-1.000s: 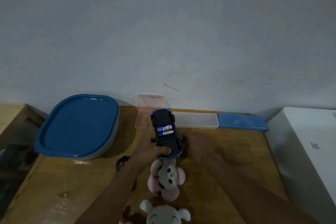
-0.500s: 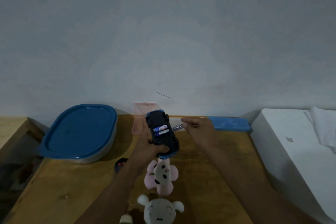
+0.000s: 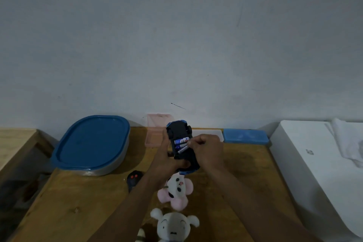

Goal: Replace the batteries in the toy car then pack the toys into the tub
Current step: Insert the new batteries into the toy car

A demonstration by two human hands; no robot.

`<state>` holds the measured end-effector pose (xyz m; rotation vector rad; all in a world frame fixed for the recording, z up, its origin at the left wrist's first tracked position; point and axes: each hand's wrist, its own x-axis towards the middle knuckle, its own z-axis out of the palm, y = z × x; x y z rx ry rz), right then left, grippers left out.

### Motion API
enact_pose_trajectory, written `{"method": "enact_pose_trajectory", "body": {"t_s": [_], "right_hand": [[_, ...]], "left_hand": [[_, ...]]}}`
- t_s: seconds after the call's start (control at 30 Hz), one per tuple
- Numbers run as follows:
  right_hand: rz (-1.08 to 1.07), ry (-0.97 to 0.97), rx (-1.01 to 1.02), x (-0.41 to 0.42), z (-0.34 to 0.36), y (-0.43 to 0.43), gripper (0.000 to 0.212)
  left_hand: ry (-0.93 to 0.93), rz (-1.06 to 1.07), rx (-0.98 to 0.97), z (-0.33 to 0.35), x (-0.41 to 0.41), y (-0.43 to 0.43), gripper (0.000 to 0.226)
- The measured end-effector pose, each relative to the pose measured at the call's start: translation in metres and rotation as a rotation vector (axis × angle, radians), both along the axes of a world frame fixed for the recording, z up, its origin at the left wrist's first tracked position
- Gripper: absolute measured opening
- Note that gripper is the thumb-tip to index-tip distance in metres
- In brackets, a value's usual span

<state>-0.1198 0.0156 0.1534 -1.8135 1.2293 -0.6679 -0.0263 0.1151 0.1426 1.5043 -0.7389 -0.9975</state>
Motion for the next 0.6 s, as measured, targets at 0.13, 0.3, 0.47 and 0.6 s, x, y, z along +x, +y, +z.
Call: {"method": "enact_pose_trajectory", "body": {"t_s": [0.13,0.3,0.47,0.6], "right_hand": [[0.030,0.017,0.035,-0.002,0.004,0.001,0.009],[0.015,0.011,0.173,0.000,0.007,-0.006,0.021],[0.121,0.101,0.309,-0.003,0.012,-0.017,0.023],[0.083,0.191,0.208,0.000,0.014,-0.018,0.027]], "left_hand": [[-0.005,0.037,0.000,-0.005,0.008,0.000,0.106],[-0.095,0.026,0.024,-0.001,0.012,0.002,0.110],[-0.094,0.002,0.031,0.005,0.009,0.007,0.105],[-0.135,-0.049,0.018,0.007,0.012,0.003,0.113]]}}
